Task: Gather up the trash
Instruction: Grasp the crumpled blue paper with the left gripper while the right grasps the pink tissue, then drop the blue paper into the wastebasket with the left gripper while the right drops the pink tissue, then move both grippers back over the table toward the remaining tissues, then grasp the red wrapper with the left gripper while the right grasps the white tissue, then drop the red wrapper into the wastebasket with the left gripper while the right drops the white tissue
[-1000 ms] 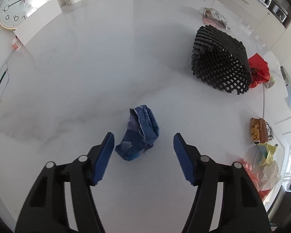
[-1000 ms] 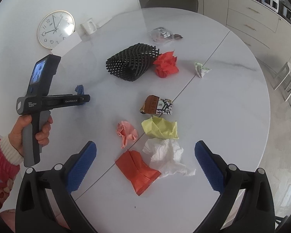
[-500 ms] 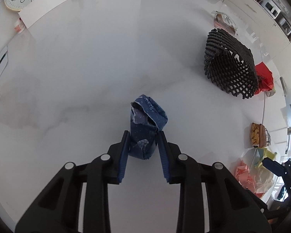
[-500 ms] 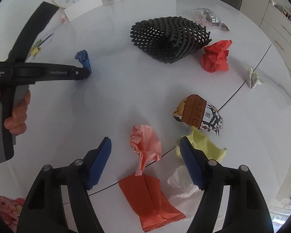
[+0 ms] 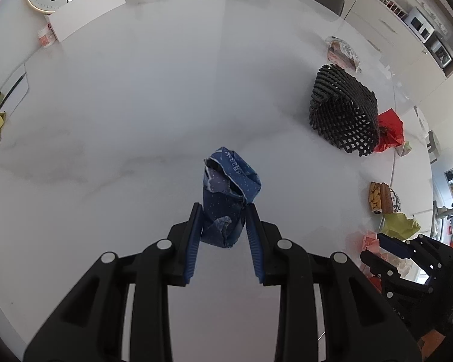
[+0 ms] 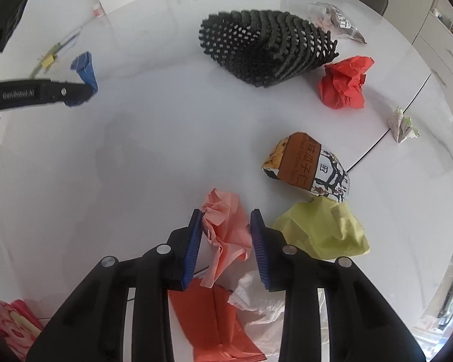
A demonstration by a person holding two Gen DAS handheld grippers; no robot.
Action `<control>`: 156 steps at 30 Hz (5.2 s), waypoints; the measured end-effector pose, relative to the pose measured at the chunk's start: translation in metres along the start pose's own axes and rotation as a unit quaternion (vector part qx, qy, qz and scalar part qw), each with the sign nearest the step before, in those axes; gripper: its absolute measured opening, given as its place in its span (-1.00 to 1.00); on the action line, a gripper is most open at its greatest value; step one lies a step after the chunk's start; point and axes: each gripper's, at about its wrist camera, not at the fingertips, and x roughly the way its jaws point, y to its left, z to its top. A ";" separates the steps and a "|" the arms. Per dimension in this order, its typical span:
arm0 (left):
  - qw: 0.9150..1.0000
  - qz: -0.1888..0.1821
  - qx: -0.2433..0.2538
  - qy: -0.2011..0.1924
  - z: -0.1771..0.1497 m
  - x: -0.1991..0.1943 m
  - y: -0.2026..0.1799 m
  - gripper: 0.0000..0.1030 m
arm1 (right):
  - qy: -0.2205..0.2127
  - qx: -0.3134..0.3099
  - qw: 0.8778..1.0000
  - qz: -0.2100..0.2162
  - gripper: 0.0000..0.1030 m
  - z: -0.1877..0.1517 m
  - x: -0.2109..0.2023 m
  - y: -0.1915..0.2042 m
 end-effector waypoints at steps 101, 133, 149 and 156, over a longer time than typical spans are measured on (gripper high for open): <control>0.965 -0.053 -0.206 0.152 -0.128 0.023 -0.156 0.50 | -0.098 0.188 0.977 0.012 0.95 -0.193 -0.159 -0.138; 0.995 -0.035 0.004 0.093 -0.125 -0.046 -0.102 -0.28 | -0.047 0.082 0.995 -0.016 0.95 -0.080 -0.046 -0.052; 0.989 -0.037 0.129 0.065 -0.117 -0.055 -0.127 -0.28 | -0.057 0.187 0.981 -0.002 -0.48 -0.098 -0.053 -0.072; 0.967 -0.095 0.225 0.076 -0.148 -0.065 -0.213 -0.28 | -0.085 0.253 0.963 -0.019 -0.48 -0.167 -0.114 -0.115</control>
